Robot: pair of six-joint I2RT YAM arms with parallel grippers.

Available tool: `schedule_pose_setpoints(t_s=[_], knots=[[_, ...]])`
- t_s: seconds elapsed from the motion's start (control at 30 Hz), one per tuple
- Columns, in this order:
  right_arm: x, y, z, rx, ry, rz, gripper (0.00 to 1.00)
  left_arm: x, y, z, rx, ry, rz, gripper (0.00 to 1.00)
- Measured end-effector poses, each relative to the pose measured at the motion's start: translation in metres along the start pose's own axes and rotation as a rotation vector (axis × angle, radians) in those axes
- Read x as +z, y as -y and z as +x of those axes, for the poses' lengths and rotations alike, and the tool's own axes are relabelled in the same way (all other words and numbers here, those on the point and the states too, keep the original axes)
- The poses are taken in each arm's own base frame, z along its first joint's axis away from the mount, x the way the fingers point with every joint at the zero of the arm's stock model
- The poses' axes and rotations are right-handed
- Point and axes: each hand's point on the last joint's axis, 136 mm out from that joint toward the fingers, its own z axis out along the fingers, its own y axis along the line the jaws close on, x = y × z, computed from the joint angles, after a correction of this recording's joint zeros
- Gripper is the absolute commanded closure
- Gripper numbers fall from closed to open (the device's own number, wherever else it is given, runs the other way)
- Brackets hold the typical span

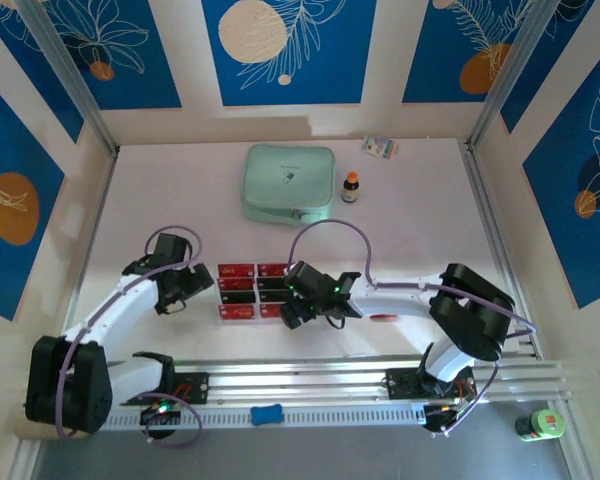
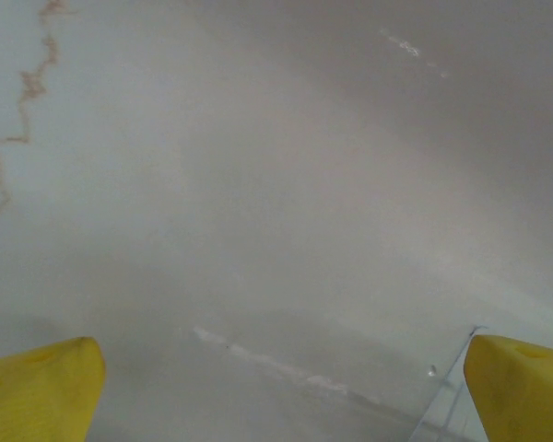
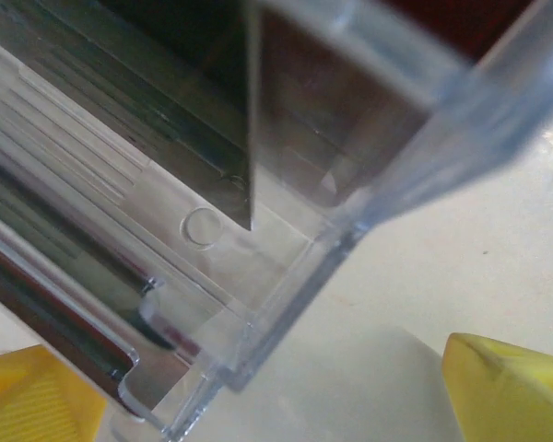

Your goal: Put the credit cards into the card holder

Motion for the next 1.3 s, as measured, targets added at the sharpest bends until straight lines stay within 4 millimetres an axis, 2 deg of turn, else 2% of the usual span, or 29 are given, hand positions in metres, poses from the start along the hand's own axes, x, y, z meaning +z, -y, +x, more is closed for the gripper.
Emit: schedule_pose_setpoints(t_s=[0.3, 0.73, 0.93, 1.13, 1.3], knots=[[0.011, 0.039, -0.016, 0.100, 0.022, 0.062, 0.08, 0.010, 0.049, -0.020, 0.067, 0.025, 0.029, 0.00], [0.026, 0.095, -0.053, 0.212, 0.064, 0.119, 0.09, 0.032, 0.111, -0.058, 0.102, 0.073, 0.051, 0.00], [0.032, 0.112, -0.066, 0.245, 0.073, 0.120, 0.09, 0.037, 0.121, -0.069, 0.097, 0.098, 0.058, 0.00], [0.032, 0.119, -0.068, 0.263, 0.068, 0.091, 0.09, 0.038, 0.123, -0.070, 0.087, 0.104, 0.062, 0.00], [0.021, 0.117, -0.065, 0.273, 0.060, 0.051, 0.08, 0.038, 0.123, -0.070, 0.085, 0.104, 0.062, 0.00]])
